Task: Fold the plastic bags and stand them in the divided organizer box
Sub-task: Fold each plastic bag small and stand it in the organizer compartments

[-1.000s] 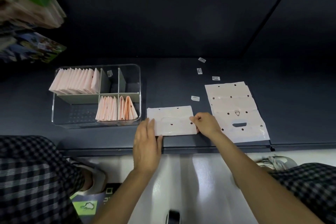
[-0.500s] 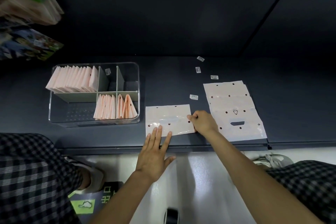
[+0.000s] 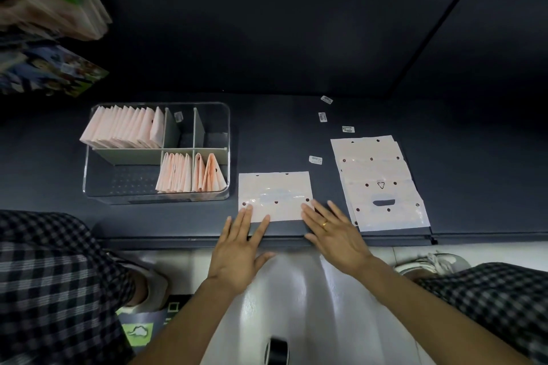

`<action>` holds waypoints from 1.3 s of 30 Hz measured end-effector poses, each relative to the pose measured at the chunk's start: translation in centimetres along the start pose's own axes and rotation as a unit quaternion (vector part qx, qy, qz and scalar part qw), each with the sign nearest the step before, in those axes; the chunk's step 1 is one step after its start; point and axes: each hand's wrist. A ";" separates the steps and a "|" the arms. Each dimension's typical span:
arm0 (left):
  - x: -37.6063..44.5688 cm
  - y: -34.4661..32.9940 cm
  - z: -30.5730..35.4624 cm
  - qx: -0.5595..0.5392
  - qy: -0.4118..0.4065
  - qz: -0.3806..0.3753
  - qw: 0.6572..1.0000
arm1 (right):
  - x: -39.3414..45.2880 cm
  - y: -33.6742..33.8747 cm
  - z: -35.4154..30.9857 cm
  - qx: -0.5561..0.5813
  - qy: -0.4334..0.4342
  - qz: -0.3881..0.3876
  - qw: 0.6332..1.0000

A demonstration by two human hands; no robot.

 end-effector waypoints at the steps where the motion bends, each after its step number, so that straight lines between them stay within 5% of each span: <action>1: -0.4 0.1 -0.5 0.003 0.014 0.006 1.000 | -0.1 0.0 0.4 0.003 -0.002 0.009 1.000; 7: -0.3 1.7 -1.6 -0.048 0.040 0.048 0.997 | 2.0 0.4 0.8 0.069 -0.027 0.097 0.993; 14: 1.5 3.0 -1.6 -0.139 -0.010 0.068 0.988 | 4.3 1.7 1.8 0.023 0.010 0.038 0.999; 16: 2.0 3.3 -1.6 -0.151 -0.017 0.084 0.985 | 4.6 1.6 2.0 0.094 -0.017 0.016 0.995; 22: 3.3 4.0 -1.0 -0.259 0.024 0.134 0.956 | 4.1 1.4 3.6 0.474 -0.199 -0.078 0.854; 25: 3.8 4.1 -0.5 -0.325 0.084 0.160 0.928 | 4.4 1.4 3.7 0.524 -0.243 -0.090 0.811; 30: 4.4 4.2 0.0 -0.367 0.117 0.181 0.905 | 6.4 0.7 3.5 0.507 -0.314 -0.106 0.795; 35: 4.1 4.0 2.6 -0.237 0.005 0.277 0.931 | 7.5 0.2 3.6 0.498 -0.351 -0.141 0.780; 39: 4.1 2.2 4.3 -0.116 -0.072 0.142 0.980 | 7.9 0.3 3.6 0.482 -0.355 -0.159 0.785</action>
Point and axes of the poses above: each hand's wrist, its own x-axis towards the middle knuckle, its own y-axis out of the back of the hand, z = x × y, and after that the axes turned 14 degrees about -x, right-handed
